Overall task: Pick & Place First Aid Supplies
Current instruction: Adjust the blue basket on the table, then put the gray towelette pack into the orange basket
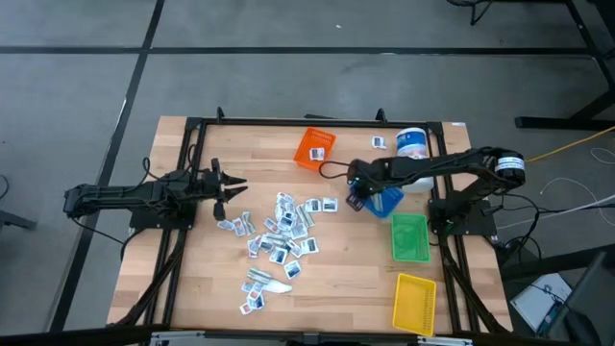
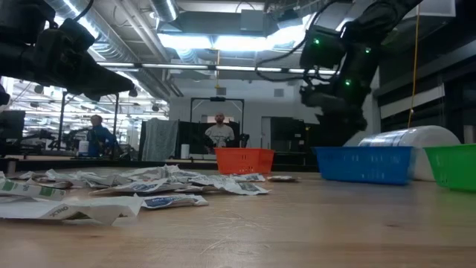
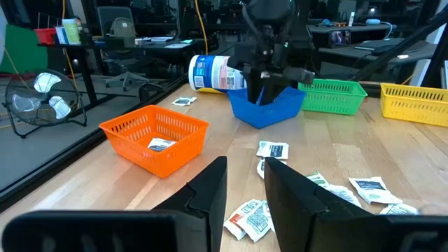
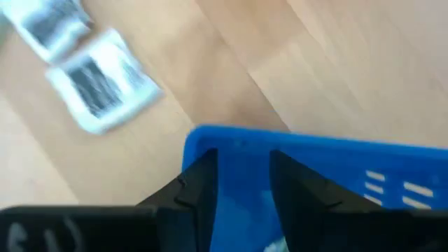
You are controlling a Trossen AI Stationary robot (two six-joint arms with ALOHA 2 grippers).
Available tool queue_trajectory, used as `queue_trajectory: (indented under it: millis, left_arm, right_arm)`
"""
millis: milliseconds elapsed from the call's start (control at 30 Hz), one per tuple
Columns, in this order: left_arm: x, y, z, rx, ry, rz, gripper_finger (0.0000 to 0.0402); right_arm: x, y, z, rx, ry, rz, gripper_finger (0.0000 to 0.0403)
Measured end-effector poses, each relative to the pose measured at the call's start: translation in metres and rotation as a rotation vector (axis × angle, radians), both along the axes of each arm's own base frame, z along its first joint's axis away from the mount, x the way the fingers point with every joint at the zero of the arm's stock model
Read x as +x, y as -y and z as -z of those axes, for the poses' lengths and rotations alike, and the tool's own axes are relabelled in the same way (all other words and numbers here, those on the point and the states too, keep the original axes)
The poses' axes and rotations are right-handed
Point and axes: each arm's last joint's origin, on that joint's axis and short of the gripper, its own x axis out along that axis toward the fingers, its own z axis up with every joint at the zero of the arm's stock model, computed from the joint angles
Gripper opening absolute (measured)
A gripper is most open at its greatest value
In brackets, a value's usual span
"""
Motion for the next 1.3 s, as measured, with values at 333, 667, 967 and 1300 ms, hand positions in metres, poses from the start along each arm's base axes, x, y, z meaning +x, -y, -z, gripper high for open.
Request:
queue_trajectory:
  millis: [333,667,967,1300]
  left_arm:
    - [0.000,0.000,0.000,0.000,0.000,0.000,0.0091]
    - [0.000,0.000,0.000,0.000,0.000,0.000,0.0091]
    - [0.000,0.000,0.000,0.000,0.000,0.000,0.0091]
    - [0.000,0.000,0.000,0.000,0.000,0.000,0.0091]
  right_arm:
    - [0.020,-0.001,-0.013,0.041,0.251,-0.142,0.0129]
    - [0.028,0.006,-0.045,0.066,0.304,-0.344,0.0129]
    - [0.013,0.048,-0.098,-0.205,0.001,-0.155,0.0129]
    - [-0.018,0.092,-0.093,-0.237,-0.191,-0.126,0.0129]
